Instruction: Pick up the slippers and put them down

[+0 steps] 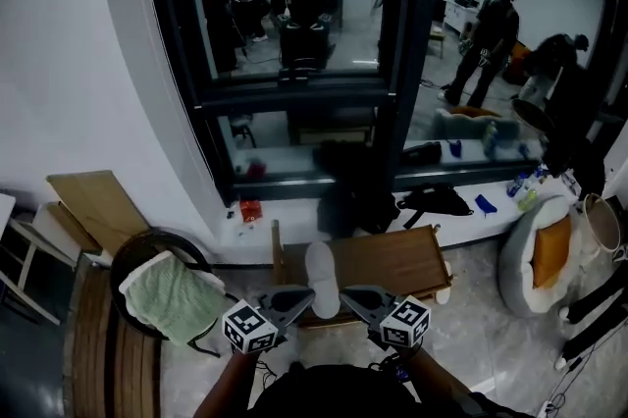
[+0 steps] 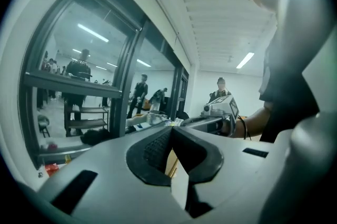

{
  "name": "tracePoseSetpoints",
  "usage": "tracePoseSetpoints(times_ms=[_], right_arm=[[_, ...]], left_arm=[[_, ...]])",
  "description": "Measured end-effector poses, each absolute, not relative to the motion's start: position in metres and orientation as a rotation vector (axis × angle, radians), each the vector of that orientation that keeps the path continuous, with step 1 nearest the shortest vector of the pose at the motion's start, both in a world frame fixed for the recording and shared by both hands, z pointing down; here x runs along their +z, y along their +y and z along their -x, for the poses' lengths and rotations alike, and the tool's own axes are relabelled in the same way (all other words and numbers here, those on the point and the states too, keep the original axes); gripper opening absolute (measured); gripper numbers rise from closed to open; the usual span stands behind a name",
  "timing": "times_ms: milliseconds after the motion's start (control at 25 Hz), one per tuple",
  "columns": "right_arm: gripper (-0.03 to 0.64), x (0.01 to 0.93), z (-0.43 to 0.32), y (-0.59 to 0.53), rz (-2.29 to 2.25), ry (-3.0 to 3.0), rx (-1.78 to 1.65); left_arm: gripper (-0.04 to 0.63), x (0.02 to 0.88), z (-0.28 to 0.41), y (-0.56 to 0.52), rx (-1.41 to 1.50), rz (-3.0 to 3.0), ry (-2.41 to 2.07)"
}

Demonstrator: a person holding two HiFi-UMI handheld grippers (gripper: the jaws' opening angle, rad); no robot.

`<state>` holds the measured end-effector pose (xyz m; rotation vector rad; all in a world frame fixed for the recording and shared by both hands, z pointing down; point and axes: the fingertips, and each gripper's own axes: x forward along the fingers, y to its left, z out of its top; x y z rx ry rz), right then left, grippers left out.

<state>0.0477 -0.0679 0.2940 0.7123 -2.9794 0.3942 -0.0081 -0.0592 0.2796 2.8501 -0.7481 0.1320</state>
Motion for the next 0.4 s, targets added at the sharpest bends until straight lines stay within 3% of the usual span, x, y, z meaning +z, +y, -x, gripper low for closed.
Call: tracePoseSetpoints(times_ms=[400], right_arm=[[0.028, 0.298, -0.056, -0.054, -0.606, -2.985, 0.343]], left_arm=[[0.012, 0.294, -0.005, -0.056, 0.124, -2.823, -0.746]])
